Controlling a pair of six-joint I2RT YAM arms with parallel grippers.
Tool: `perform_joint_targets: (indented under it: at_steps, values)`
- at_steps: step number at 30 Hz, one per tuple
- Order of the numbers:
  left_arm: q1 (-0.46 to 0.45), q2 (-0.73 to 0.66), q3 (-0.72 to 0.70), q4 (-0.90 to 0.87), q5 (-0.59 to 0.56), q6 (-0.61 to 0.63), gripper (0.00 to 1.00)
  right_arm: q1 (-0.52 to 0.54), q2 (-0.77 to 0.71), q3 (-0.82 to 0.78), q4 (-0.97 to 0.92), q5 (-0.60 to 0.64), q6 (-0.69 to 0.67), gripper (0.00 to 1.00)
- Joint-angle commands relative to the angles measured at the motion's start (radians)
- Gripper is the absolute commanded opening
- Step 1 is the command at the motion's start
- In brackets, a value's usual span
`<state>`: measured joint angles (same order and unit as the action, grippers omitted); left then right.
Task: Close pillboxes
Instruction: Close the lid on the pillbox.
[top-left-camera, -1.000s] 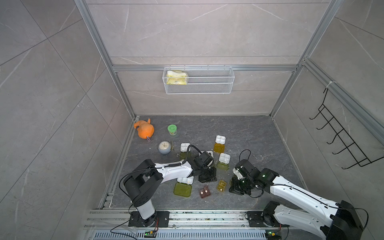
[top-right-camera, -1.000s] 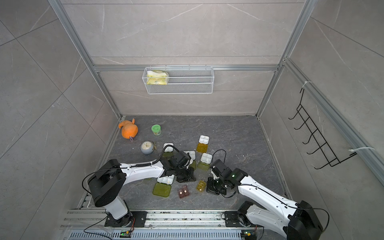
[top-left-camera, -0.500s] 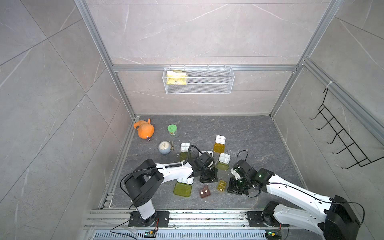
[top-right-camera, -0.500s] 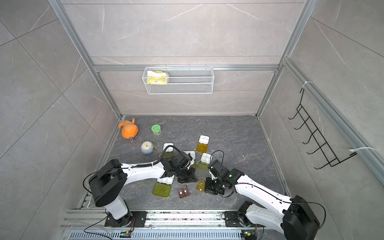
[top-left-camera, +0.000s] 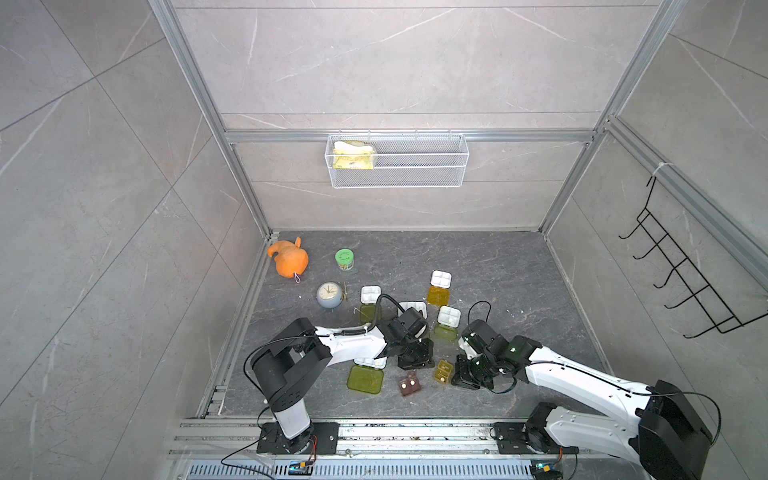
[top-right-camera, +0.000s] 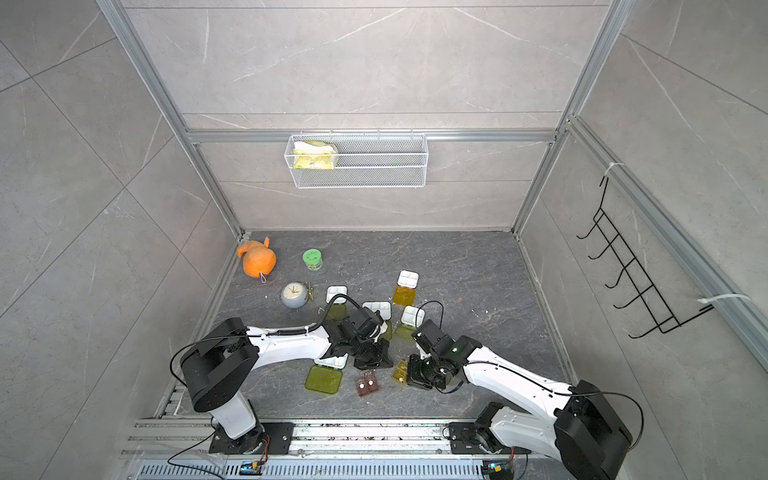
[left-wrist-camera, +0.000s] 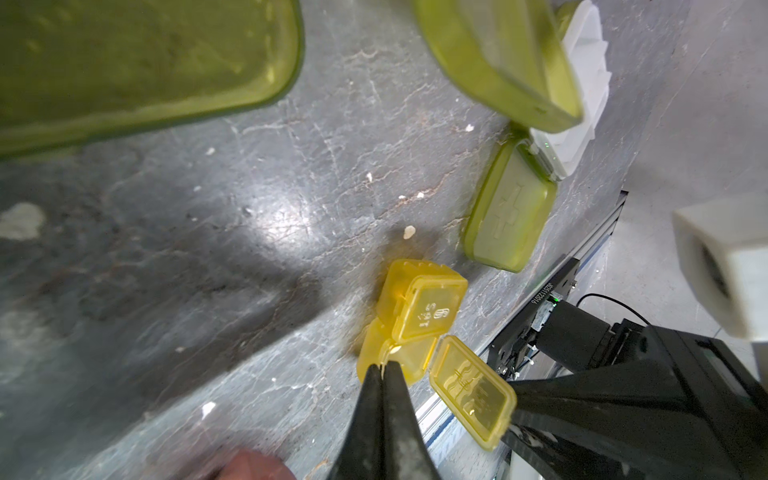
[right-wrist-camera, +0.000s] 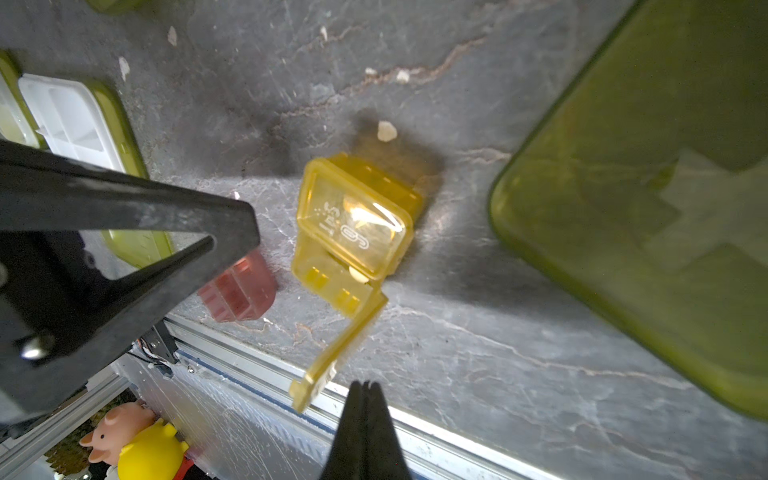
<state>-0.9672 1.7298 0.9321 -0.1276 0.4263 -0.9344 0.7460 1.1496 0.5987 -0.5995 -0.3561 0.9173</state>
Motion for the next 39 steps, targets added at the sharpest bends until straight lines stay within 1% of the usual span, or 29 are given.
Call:
perform_joint_targets:
  at_steps: [1,18,39]
  values:
    - [-0.005,0.018,-0.003,0.006,0.023,0.002,0.00,0.007,0.020,0.010,0.013,0.000,-0.003,0.00]
    - [-0.005,0.063,0.025,-0.004,0.053,0.031,0.00,0.008,0.078,0.046,0.020,0.006,-0.017,0.00]
    - [-0.005,0.066,0.024,0.007,0.067,0.031,0.00,0.016,0.137,0.077,0.039,0.008,-0.021,0.00]
